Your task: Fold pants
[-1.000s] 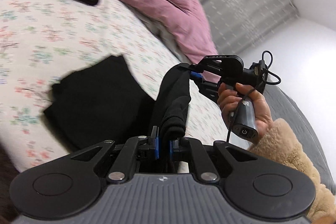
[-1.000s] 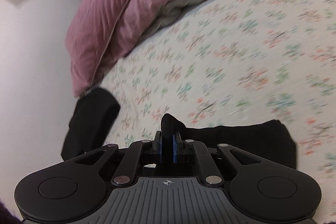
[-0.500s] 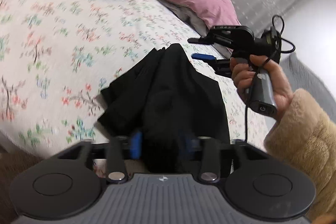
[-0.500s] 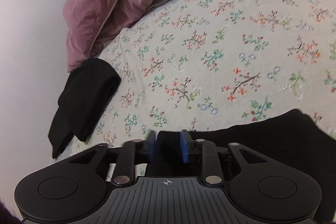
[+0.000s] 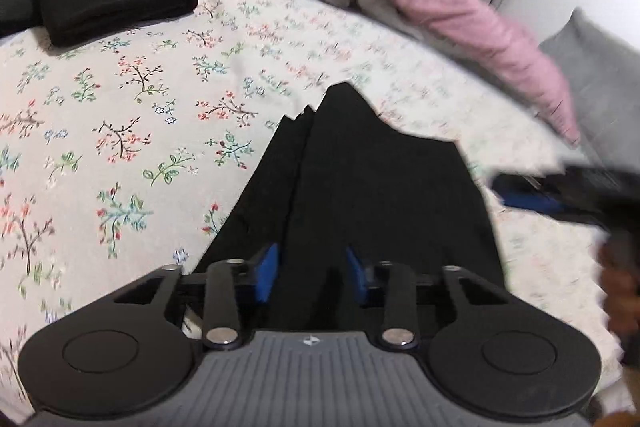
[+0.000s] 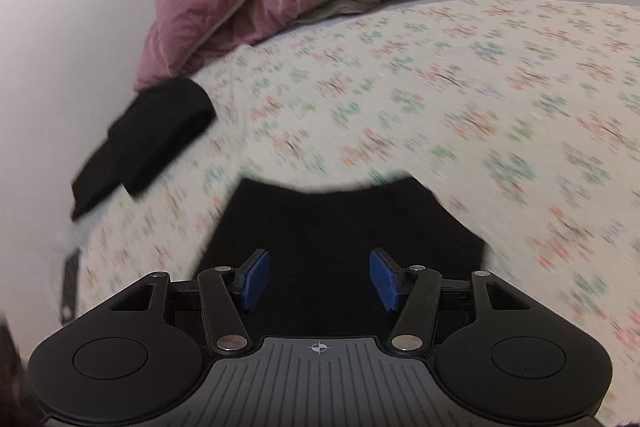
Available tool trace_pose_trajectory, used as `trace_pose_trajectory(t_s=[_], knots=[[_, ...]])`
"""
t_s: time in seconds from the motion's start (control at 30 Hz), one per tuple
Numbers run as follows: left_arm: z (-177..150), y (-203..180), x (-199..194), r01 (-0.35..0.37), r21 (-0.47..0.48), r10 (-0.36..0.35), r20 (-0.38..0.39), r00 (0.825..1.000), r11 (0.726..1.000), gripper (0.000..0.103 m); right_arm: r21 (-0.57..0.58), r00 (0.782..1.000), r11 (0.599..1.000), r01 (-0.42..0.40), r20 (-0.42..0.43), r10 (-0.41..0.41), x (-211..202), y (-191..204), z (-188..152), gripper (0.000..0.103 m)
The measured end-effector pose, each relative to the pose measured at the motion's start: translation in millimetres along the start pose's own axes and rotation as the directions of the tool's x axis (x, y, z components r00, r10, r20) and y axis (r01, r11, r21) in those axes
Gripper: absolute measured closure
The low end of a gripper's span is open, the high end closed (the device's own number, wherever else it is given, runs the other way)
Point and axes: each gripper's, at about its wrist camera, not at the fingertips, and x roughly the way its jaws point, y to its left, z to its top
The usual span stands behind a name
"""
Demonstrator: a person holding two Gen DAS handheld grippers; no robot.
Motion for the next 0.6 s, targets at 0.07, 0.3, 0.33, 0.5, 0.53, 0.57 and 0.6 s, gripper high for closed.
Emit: trace_pose_trajectory(t_s=[0.07, 0.3, 0.33, 0.5, 0.53, 0.57, 0.6], knots=[[1.9, -1.2, 7.6, -0.01, 0.007, 0.01, -0.016, 1.0, 1.0, 0.06, -0.013, 0.999, 0.999, 0.033, 0.003, -0.033, -10.3, -12.3, -18.1, 0.047], [6.2, -18.8, -2.1, -0.032, 0.084, 0.027, 0.066, 0.997, 0.996, 0.085, 0.003, 0.994, 0.994, 0.109, -0.008, -0.108, -28.4, -42.9, -63.9, 0.047], [7.0, -22.6, -10.7, -0.037, 0.098, 0.028, 0.091, 0.995, 0.995, 0.085, 0.005, 0.994, 0.994, 0.11, -0.01, -0.11, -29.5, -44.6, -67.1, 0.047], [17.0, -12.7, -24.2, -0.109, 0.108, 0.093, 0.138, 0.986, 0.988, 0.079, 0.015, 0.995, 0.995, 0.095, -0.008, -0.095, -34.2, -51.9, -72.2, 0.047], [18.0, -7.2, -19.1, -0.134, 0.104, 0.12, 0.128, 0.984, 0.985, 0.079, 0.017, 0.996, 0.995, 0.094, -0.006, -0.094, -34.3, -52.4, -71.9, 0.048], [18.7, -0.7, -12.1, -0.148, 0.11, 0.137, 0.102, 0.985, 0.983, 0.078, 0.02, 0.996, 0.996, 0.09, -0.004, -0.09, -34.3, -53.2, -72.1, 0.047], [19.4, 8.2, -3.5, -0.134, 0.114, 0.129, 0.056, 0.99, 0.984, 0.077, 0.026, 0.997, 0.996, 0.083, -0.001, -0.083, -34.2, -54.3, -72.6, 0.048]])
